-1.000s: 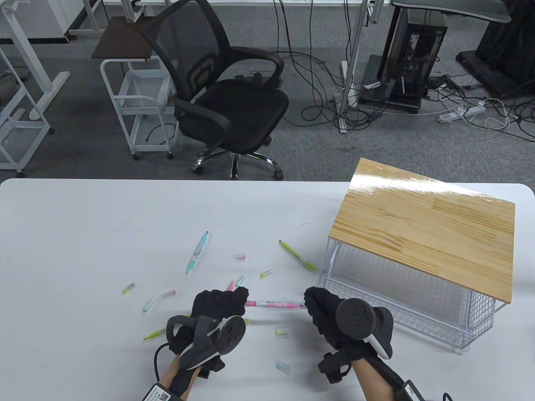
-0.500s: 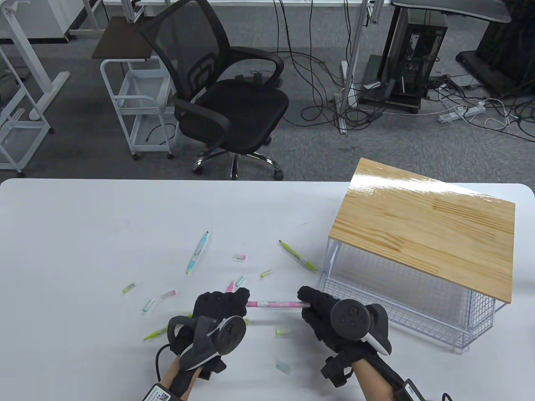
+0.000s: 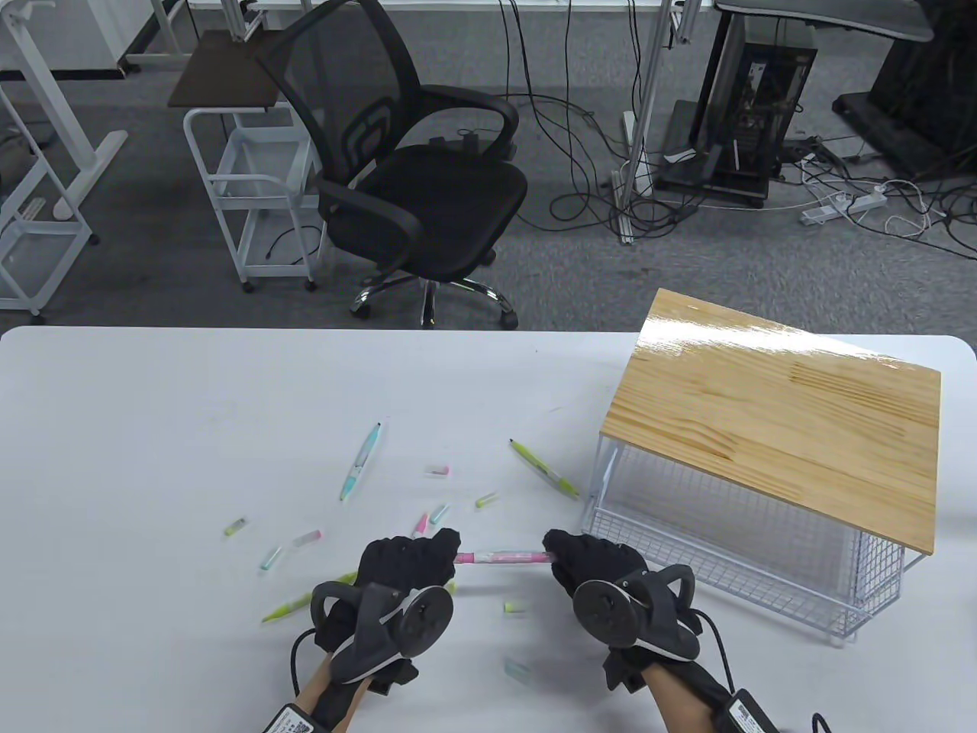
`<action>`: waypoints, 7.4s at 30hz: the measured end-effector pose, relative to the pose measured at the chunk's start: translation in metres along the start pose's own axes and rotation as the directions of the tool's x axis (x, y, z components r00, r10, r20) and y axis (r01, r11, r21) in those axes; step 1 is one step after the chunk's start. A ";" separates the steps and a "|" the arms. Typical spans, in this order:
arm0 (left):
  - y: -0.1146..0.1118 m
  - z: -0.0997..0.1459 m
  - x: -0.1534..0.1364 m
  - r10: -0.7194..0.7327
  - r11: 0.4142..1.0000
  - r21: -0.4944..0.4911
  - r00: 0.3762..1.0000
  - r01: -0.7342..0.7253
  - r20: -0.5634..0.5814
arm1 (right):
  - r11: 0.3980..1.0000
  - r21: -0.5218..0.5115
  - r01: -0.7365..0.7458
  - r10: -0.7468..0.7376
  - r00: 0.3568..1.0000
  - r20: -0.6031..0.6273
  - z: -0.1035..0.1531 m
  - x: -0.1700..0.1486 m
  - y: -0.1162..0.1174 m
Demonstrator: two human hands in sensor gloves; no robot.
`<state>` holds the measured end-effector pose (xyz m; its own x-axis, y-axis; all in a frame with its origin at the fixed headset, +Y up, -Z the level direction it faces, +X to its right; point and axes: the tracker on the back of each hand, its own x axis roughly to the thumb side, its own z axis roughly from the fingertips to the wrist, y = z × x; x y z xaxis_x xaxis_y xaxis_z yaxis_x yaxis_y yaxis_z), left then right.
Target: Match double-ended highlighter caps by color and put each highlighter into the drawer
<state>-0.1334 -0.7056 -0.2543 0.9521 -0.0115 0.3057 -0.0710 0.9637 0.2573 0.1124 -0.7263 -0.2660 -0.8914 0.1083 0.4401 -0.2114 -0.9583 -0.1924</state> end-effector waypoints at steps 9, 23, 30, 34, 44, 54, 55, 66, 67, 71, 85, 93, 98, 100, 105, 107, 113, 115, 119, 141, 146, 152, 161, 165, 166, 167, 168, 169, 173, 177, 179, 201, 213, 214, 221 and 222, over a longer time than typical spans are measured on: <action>-0.001 0.007 0.006 -0.015 0.999 0.030 1.000 0.014 0.028 | 0.999 -0.017 -0.031 0.031 0.999 0.011 -0.001 0.002 -0.002; -0.010 0.005 0.001 0.037 0.999 0.005 0.999 -0.037 0.034 | 0.999 -0.013 -0.048 0.049 0.998 0.038 0.000 0.004 -0.002; -0.009 0.006 0.000 0.062 0.998 0.005 0.997 -0.062 0.044 | 1.000 -0.019 -0.022 0.023 0.999 0.049 0.000 0.002 -0.006; -0.005 0.007 0.000 0.064 0.998 0.019 0.997 -0.064 0.045 | 1.000 -0.029 -0.006 0.007 0.998 0.061 0.001 0.003 -0.006; 0.001 0.010 0.000 0.083 0.996 0.036 0.996 -0.084 0.041 | 0.997 -0.053 0.056 -0.052 0.997 0.064 0.002 0.002 -0.012; 0.004 0.013 -0.003 0.024 0.997 0.074 0.997 -0.030 0.077 | 0.992 -0.044 0.121 -0.117 0.989 0.089 0.000 0.004 -0.010; 0.005 0.014 -0.004 0.020 0.997 0.078 0.997 -0.026 0.078 | 0.991 -0.039 0.126 -0.122 0.989 0.085 0.001 0.005 -0.012; 0.006 0.014 -0.004 0.015 0.997 0.068 0.996 -0.021 0.086 | 0.993 -0.033 0.110 -0.107 0.990 0.092 0.000 0.006 -0.014; 0.007 0.014 -0.005 0.004 0.998 0.063 0.996 -0.009 0.087 | 0.994 -0.027 0.105 -0.102 0.990 0.093 0.000 0.006 -0.014; 0.015 0.011 -0.009 -0.006 0.998 0.060 0.997 0.001 0.080 | 0.995 -0.015 0.096 -0.094 0.991 0.099 -0.003 0.007 -0.016; 0.035 0.010 -0.041 0.095 0.995 0.037 0.995 -0.093 -0.043 | 0.987 -0.143 0.069 -0.077 0.996 -0.047 0.002 -0.033 -0.062; 0.038 0.007 -0.055 0.118 0.993 0.032 0.989 -0.116 -0.091 | 0.967 -0.211 -0.145 0.086 0.960 -0.268 0.027 -0.087 -0.104; 0.035 0.006 -0.059 0.112 0.994 0.015 0.988 -0.111 -0.105 | 0.975 -0.094 -0.202 0.153 0.915 -0.374 0.035 -0.113 -0.103; 0.036 0.006 -0.060 0.107 0.994 0.013 0.988 -0.106 -0.112 | 0.982 -0.057 -0.182 0.144 0.903 -0.404 0.038 -0.122 -0.101; 0.037 0.006 -0.064 0.129 0.992 0.020 0.984 -0.127 -0.126 | 0.986 -0.007 -0.164 0.143 0.879 -0.454 0.044 -0.135 -0.098; 0.037 0.006 -0.066 0.132 0.991 0.019 0.983 -0.131 -0.131 | 0.989 0.012 -0.146 0.135 0.876 -0.463 0.045 -0.136 -0.097; 0.035 0.005 -0.069 0.141 0.990 0.009 0.979 -0.141 -0.145 | 0.966 0.157 -0.205 0.255 0.847 -0.467 0.040 -0.135 -0.086; 0.035 0.006 -0.069 0.140 0.990 0.007 0.979 -0.140 -0.147 | 0.959 0.200 -0.200 0.273 0.841 -0.467 0.039 -0.137 -0.079; 0.035 0.006 -0.069 0.136 0.991 0.005 0.979 -0.137 -0.149 | 0.944 0.270 -0.190 0.301 0.831 -0.469 0.036 -0.140 -0.067; 0.034 0.006 -0.068 0.114 0.992 -0.029 0.982 -0.119 -0.151 | 0.922 0.378 -0.088 0.291 0.800 -0.524 0.034 -0.142 -0.055; 0.034 0.006 -0.069 0.110 0.993 -0.032 0.982 -0.117 -0.155 | 0.939 0.337 -0.073 0.249 0.819 -0.517 0.030 -0.134 -0.061; 0.034 0.006 -0.069 0.112 0.992 -0.032 0.981 -0.118 -0.157 | 0.956 0.280 -0.084 0.210 0.863 -0.459 0.022 -0.114 -0.072; 0.033 0.007 -0.070 0.103 0.993 -0.037 0.981 -0.111 -0.164 | 0.980 0.194 -0.052 0.110 0.947 -0.301 0.010 -0.072 -0.086; 0.033 0.008 -0.071 0.100 0.993 -0.047 0.980 -0.110 -0.170 | 0.983 0.185 -0.018 0.057 0.976 -0.209 0.005 -0.050 -0.085; 0.033 0.008 -0.071 0.100 0.993 -0.050 0.980 -0.110 -0.172 | 0.982 0.187 -0.012 0.047 0.982 -0.182 0.003 -0.043 -0.083; 0.033 0.008 -0.071 0.099 0.993 -0.053 0.980 -0.110 -0.172 | 0.980 0.197 -0.012 0.044 0.987 -0.157 0.001 -0.037 -0.081; 0.033 0.008 -0.071 0.099 0.992 -0.056 0.980 -0.110 -0.173 | 0.978 0.210 -0.015 0.044 0.990 -0.133 -0.001 -0.030 -0.078; 0.033 0.008 -0.071 0.098 0.992 -0.058 0.980 -0.109 -0.173 | 0.975 0.222 -0.021 0.048 0.992 -0.115 -0.002 -0.025 -0.075; 0.032 0.008 -0.071 0.094 0.992 -0.065 0.981 -0.106 -0.171 | 0.960 0.277 -0.043 0.054 0.998 -0.033 -0.013 -0.001 -0.055; 0.031 0.007 -0.070 0.090 0.992 -0.074 0.981 -0.104 -0.170 | 0.929 0.367 -0.055 0.058 0.998 0.003 -0.029 0.015 -0.026; 0.030 0.007 -0.070 0.083 0.992 -0.082 0.982 -0.098 -0.172 | 0.914 0.401 -0.062 0.067 0.998 0.002 -0.039 0.021 -0.011; 0.028 0.006 -0.081 0.079 0.987 -0.116 0.971 -0.107 -0.224 | 0.699 0.617 -0.362 0.387 0.917 0.099 -0.102 0.038 0.074; 0.025 0.007 -0.086 0.068 0.982 -0.154 0.967 -0.108 -0.247 | 0.719 0.582 -0.380 0.387 0.914 0.119 -0.102 0.037 0.075; 0.025 0.006 -0.086 0.064 0.982 -0.158 0.967 -0.105 -0.248 | 0.725 0.581 -0.369 0.376 0.919 0.115 -0.101 0.036 0.073; 0.024 0.006 -0.085 0.035 0.979 -0.187 0.966 -0.085 -0.256 | 0.844 0.475 -0.248 0.250 0.966 0.061 -0.088 0.038 0.033; 0.024 0.006 -0.086 0.031 0.978 -0.193 0.965 -0.083 -0.259 | 0.870 0.435 -0.231 0.231 0.971 0.054 -0.085 0.039 0.024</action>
<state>-0.2183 -0.6832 -0.2689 0.9940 0.0877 0.0658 -0.0910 0.9947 0.0487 0.0388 -0.7223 -0.3277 -0.8931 -0.1308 0.4305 0.1969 -0.9739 0.1126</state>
